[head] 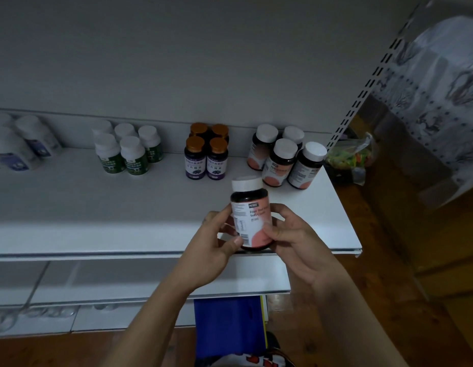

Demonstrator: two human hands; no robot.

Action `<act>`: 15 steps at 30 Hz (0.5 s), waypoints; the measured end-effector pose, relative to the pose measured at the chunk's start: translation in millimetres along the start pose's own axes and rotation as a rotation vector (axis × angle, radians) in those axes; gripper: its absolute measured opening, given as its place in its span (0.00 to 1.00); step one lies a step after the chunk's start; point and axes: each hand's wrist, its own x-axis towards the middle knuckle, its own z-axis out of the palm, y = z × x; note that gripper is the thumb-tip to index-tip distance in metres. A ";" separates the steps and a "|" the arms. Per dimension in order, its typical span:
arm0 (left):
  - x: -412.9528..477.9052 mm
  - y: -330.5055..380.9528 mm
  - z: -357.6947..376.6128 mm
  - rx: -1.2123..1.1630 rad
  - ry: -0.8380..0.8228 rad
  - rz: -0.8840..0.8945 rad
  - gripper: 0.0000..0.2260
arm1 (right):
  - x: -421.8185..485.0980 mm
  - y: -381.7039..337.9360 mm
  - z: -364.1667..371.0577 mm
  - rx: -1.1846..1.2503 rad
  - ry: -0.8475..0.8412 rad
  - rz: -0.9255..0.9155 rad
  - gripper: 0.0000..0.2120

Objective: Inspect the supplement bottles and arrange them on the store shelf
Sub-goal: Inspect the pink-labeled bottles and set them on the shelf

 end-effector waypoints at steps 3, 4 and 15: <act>0.3 -1.6 -0.9 -0.060 0.010 -0.028 0.26 | -1.9 1.6 5.0 -0.021 0.070 -0.018 0.25; 0.1 -0.3 -1.1 -0.097 0.006 -0.039 0.27 | -2.6 2.2 7.4 -0.039 0.098 -0.027 0.27; -4.4 17.4 5.4 -0.243 0.042 -0.027 0.33 | -8.6 -1.2 16.0 -0.221 0.200 -0.141 0.13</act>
